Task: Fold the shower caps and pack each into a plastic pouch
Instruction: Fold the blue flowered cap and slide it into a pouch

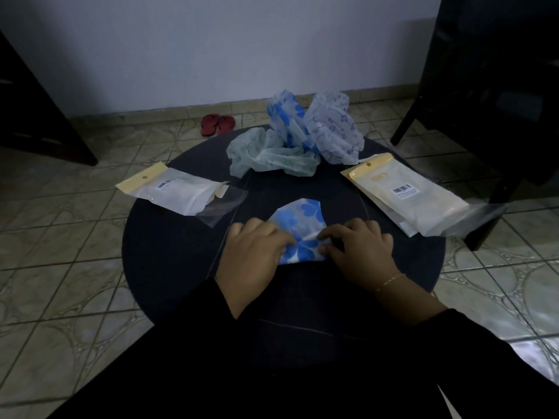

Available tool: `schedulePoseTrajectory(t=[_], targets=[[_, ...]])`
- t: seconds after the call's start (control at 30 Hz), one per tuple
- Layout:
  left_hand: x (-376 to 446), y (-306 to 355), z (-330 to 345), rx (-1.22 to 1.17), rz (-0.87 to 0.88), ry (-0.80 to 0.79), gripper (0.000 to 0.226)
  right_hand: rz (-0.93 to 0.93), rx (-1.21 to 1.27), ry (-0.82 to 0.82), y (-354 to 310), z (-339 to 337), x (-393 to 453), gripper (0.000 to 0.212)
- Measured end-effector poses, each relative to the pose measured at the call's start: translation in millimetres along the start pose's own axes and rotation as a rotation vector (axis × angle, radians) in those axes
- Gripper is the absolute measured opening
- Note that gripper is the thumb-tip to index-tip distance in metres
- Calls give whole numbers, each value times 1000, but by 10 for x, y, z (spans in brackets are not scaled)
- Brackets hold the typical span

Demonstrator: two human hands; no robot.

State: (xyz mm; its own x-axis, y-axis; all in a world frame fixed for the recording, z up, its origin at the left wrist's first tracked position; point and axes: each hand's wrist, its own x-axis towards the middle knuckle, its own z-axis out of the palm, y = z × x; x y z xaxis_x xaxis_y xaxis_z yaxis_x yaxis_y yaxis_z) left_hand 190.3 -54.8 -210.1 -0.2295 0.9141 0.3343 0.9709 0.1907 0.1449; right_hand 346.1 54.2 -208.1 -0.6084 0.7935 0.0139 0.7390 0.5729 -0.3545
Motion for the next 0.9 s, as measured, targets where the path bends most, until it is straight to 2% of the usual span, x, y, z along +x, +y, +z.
schedulePoseTrajectory(t=[0.1,0.2,0.3,0.4,0.63,0.7,0.77,0.9], targets=[[12,18,-7,33,22,-121,30,-44,-84,0,38,0,20,32],[15,9,-45,-1,-11,-139,32,-70,-128,-39,99,-35,15,42],[31,22,-88,53,14,-195,43,-90,-166,-129,123,-81,-9,53],[55,20,-121,38,-13,-184,38,-94,-197,-144,111,-82,-42,48],[-56,85,-202,-97,-178,-146,29,62,199,-112,59,-104,-62,30],[-63,94,-167,-29,-189,-96,31,115,262,-76,35,-95,-56,40],[-47,92,-120,52,-212,-59,35,181,283,-64,-5,-96,-31,46],[0,75,-31,120,-246,-47,37,256,196,-92,-99,-86,45,38]])
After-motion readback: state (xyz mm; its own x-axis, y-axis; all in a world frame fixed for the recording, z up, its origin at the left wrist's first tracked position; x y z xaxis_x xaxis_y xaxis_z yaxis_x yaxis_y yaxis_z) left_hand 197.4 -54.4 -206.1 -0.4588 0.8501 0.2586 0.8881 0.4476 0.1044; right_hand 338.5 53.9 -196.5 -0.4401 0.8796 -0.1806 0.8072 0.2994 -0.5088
